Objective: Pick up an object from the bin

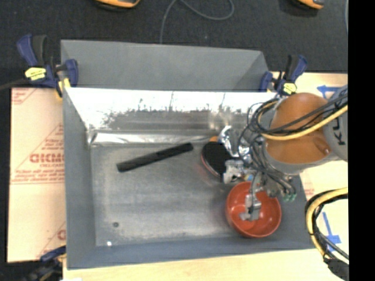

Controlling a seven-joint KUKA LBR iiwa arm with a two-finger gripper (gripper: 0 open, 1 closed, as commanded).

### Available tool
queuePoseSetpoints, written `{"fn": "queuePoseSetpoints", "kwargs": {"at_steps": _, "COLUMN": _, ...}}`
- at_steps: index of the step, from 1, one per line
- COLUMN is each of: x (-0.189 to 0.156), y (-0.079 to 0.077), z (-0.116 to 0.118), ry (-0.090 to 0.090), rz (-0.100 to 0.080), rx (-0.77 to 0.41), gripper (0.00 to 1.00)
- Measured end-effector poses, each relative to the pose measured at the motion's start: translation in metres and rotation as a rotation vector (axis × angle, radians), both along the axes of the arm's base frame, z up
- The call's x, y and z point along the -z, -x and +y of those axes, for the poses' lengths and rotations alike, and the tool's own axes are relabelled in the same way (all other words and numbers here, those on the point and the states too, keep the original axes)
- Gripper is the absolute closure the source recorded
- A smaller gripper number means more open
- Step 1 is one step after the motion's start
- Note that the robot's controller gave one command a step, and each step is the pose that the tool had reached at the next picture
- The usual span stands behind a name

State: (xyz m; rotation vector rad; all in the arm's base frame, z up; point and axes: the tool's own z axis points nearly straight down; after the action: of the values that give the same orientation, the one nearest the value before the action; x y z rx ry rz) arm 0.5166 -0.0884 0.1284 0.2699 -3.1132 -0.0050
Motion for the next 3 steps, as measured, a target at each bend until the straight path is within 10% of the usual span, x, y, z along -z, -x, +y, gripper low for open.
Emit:
{"fn": "queuePoseSetpoints", "kwargs": {"at_steps": 1, "x": 0.005, "y": -0.006, "z": 0.007, "ry": 0.002, "rz": -0.012, "rx": -0.007, "gripper": 1.0}}
{"fn": "queuePoseSetpoints", "kwargs": {"at_steps": 3, "x": -0.045, "y": -0.004, "z": 0.015, "ry": 0.001, "rz": -0.009, "rx": -0.049, "gripper": 1.0}}
